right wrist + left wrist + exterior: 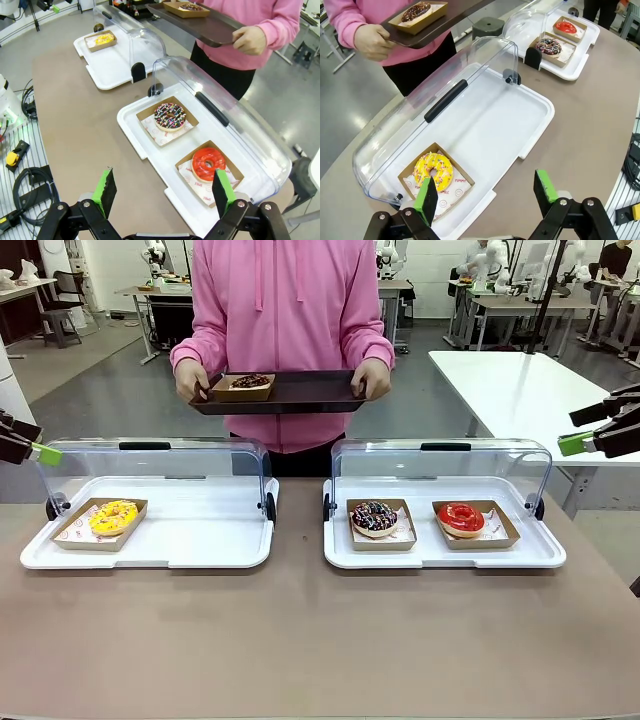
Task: Provide the desired donut to the person.
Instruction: Pick up and lift the Paper togo box containing the Donut pointed at by the person.
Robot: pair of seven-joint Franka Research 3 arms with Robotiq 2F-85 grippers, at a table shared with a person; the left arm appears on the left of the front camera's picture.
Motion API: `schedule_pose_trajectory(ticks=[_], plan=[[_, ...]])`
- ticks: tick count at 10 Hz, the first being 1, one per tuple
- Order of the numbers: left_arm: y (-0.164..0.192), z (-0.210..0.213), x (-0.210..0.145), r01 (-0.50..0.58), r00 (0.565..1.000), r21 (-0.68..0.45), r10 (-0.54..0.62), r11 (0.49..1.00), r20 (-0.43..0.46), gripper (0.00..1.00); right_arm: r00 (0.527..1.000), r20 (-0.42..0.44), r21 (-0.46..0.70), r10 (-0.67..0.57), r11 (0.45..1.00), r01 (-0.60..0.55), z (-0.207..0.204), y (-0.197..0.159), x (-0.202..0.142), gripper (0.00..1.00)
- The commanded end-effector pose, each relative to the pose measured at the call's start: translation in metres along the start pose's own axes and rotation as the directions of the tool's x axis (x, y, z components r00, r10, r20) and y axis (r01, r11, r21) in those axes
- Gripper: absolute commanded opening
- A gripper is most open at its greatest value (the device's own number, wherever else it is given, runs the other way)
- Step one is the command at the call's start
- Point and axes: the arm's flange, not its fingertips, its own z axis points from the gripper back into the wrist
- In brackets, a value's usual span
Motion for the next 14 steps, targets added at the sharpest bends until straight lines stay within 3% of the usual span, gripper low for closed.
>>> schedule_pose_trajectory(ticks=[1,14], plan=[[-0.0021,0.0005,0.0004,-0.013,1.0,0.007,0.013,1.0,-0.002,1.0,1.0,0.011,0.008,0.002,1.0,-0.002,-0.0016,-0.0018,-0.0005,1.0],[-0.0021,0.0005,0.0004,-0.013,1.0,0.007,0.013,1.0,-0.002,1.0,1.0,0.011,0.008,0.002,1.0,-0.002,-0.0016,-0.0018,-0.0005,1.0]])
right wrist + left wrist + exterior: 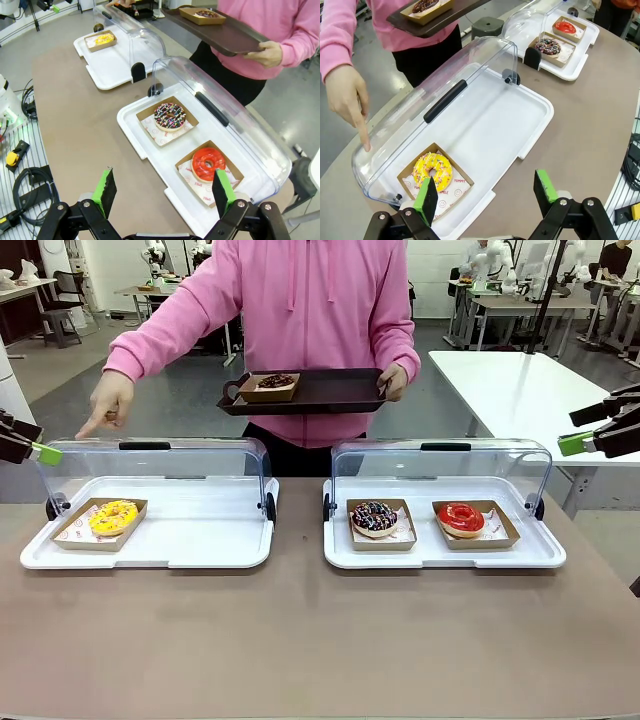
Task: Provide the desired donut to the person.
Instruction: Pick up and lift the Paper togo box containing the Donut pointed at by the person.
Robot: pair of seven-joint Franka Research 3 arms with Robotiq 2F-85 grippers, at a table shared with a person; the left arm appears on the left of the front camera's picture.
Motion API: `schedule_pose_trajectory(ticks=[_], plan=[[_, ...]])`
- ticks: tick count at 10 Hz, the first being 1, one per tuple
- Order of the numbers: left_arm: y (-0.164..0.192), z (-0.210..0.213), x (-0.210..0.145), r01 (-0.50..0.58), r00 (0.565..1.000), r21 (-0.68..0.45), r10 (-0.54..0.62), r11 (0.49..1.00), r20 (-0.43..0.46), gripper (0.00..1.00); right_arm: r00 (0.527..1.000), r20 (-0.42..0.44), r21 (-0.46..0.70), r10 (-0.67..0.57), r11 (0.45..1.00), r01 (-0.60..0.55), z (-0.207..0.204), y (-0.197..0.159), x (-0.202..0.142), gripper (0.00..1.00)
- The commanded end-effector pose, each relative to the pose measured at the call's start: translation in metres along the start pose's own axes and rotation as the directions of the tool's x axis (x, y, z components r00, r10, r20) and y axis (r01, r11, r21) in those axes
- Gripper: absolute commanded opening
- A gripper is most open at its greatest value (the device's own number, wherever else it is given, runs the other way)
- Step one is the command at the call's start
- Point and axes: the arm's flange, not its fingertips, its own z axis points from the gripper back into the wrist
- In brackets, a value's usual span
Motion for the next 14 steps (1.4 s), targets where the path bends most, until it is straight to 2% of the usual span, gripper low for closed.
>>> schedule_pose_trajectory(ticks=[1,8,9,10,11,12,13,14], plan=[[-0.002,0.001,0.0,-0.012,1.0,0.013,0.012,1.0,-0.001,1.0,1.0,0.011,0.008,0.002,1.0,-0.002,-0.002,-0.002,0.0,1.0],[0.0,0.001,0.0,0.001,1.0,0.0,-0.001,1.0,0.002,1.0,1.0,0.011,0.008,0.002,1.0,-0.002,-0.002,-0.002,0.0,1.0],[0.0,0.001,0.007,0.086,0.988,0.018,-0.083,0.996,-0.132,1.0,1.0,0.011,0.008,0.002,1.0,-0.002,-0.002,-0.002,0.0,1.0],[-0.001,0.002,0.007,0.181,0.951,0.015,-0.171,0.983,-0.258,1.0,1.0,0.011,0.008,0.002,1.0,-0.002,-0.002,-0.002,0.0,1.0],[0.003,0.002,0.006,0.307,0.877,-0.055,-0.305,0.95,-0.372,1.0,1.0,0.011,0.008,0.002,1.0,-0.002,-0.002,-0.002,0.0,1.0],[0.01,0.001,0.004,0.429,0.767,-0.177,-0.46,0.886,-0.446,1.0,1.0,0.011,0.008,0.002,1.0,-0.002,-0.002,-0.002,0.0,1.0],[0.021,-0.004,0.001,0.563,0.638,-0.33,-0.652,0.758,-0.409,1.0,1.0,0.011,0.008,0.002,1.0,-0.002,-0.002,-0.002,0.0,1.0],[0.03,-0.011,-0.004,0.606,0.57,-0.423,-0.739,0.674,-0.359,1.0,1.0,0.011,0.008,0.002,1.0,-0.002,-0.002,-0.002,0.0,1.0]])
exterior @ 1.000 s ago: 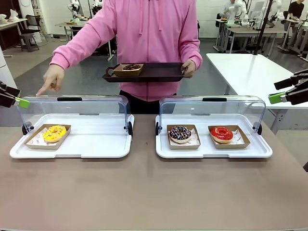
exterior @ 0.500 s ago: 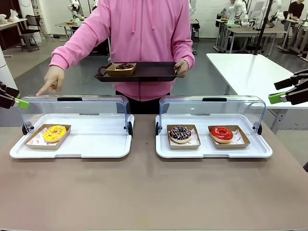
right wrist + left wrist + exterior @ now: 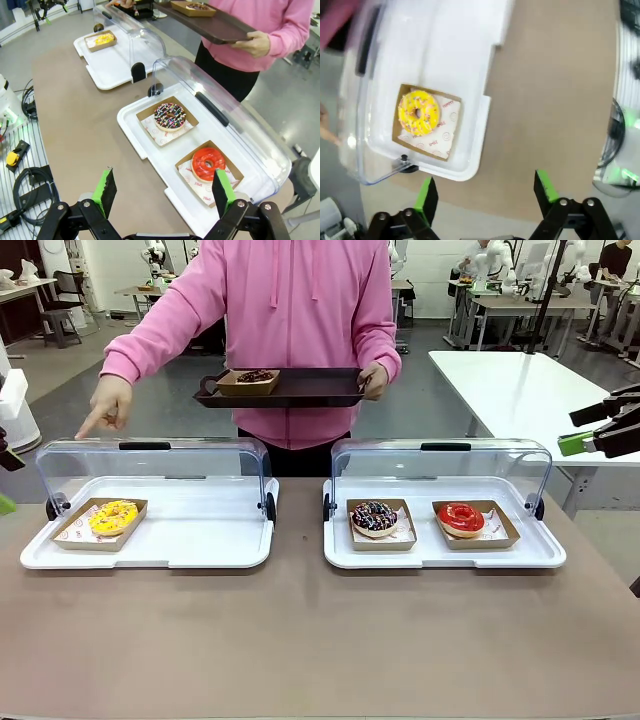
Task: Provide the desired donut to the person.
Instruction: Pick up and lift the Paper togo box containing the Donut pointed at by the person.
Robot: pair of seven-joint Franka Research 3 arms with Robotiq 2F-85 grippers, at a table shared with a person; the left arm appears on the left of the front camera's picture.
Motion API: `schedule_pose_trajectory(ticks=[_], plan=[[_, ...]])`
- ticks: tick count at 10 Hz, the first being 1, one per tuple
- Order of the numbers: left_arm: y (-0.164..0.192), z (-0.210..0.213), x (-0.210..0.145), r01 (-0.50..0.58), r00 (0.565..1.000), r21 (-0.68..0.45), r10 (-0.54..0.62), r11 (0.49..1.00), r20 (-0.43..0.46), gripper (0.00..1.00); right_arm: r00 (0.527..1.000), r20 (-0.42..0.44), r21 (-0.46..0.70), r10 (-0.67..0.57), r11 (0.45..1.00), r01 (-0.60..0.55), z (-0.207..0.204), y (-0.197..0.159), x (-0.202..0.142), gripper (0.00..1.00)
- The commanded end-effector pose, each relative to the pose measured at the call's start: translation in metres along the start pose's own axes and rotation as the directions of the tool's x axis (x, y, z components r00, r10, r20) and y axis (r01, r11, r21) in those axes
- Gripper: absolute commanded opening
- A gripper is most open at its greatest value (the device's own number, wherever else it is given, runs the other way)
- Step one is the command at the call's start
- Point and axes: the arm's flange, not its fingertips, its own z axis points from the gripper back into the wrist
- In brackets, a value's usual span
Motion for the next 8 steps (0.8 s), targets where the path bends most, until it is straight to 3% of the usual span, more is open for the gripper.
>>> schedule_pose_trajectory(ticks=[1,2,4,5,7,8], plan=[[0.026,-0.007,-0.018,0.366,0.93,-0.056,-0.364,0.929,0.051,1.0,1.0,0.011,0.008,0.002,1.0,-0.002,-0.002,-0.002,-0.001,1.0],[0.0,0.0,0.0,0.0,1.0,0.0,0.0,1.0,0.0,1.0,1.0,0.011,0.008,0.002,1.0,-0.002,-0.002,-0.002,-0.001,1.0],[0.0,0.0,0.0,0.0,1.0,0.0,0.0,1.0,0.0,1.0,1.0,0.011,0.008,0.002,1.0,-0.002,-0.002,-0.002,-0.001,1.0],[0.009,-0.004,-0.005,0.118,0.993,-0.041,-0.118,0.992,0.001,1.0,1.0,0.011,0.008,0.002,1.0,-0.002,-0.002,-0.002,-0.001,1.0],[0.048,-0.07,-0.001,0.235,0.972,-0.139,-0.232,0.962,0.036,1.0,1.0,0.011,0.008,0.002,1.0,-0.002,-0.002,-0.002,-0.001,1.0],[0.056,-0.095,-0.006,0.279,0.96,-0.161,-0.281,0.947,0.01,1.0,1.0,0.011,0.008,0.002,1.0,-0.002,-0.002,-0.002,-0.001,1.0]])
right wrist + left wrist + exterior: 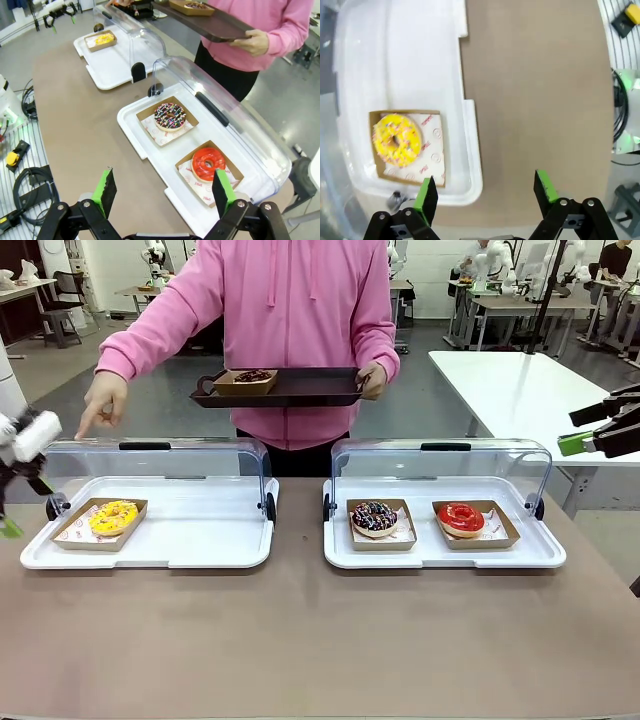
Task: Provide the desired donut to the person.
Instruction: Pick up and lift the Paper togo box containing the Donut pointed at by the person.
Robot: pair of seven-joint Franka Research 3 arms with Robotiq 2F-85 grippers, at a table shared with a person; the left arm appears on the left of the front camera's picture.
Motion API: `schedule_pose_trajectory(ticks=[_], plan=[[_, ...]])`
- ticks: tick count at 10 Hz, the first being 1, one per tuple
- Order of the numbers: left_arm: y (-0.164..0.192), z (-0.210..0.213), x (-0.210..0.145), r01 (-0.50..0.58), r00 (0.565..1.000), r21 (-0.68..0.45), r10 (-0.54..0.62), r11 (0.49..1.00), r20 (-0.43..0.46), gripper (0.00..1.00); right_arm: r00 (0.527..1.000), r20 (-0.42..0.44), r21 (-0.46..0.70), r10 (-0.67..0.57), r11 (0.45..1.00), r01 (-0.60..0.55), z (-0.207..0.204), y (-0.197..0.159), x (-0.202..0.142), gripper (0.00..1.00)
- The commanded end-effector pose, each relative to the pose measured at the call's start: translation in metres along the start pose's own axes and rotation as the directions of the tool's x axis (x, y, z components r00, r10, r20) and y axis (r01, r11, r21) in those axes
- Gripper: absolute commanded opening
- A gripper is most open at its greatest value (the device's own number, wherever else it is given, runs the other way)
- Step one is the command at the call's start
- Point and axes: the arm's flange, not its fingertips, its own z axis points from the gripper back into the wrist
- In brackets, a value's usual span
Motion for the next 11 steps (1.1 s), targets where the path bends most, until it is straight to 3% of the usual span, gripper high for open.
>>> schedule_pose_trajectory(ticks=[1,6,11], plan=[[0.037,-0.037,-0.022,0.067,0.998,-0.038,-0.067,0.997,-0.016,1.0,1.0,0.011,0.008,0.002,1.0,-0.002,-0.002,-0.002,-0.001,1.0],[0.043,-0.082,-0.043,-0.002,1.0,-0.045,0.003,0.999,0.021,1.0,1.0,0.011,0.008,0.002,1.0,-0.002,-0.002,-0.002,-0.001,1.0],[0.056,-0.102,-0.063,-0.02,1.0,-0.001,0.02,1.0,-0.006,1.0,1.0,0.011,0.008,0.002,1.0,-0.002,-0.002,-0.002,-0.001,1.0]])
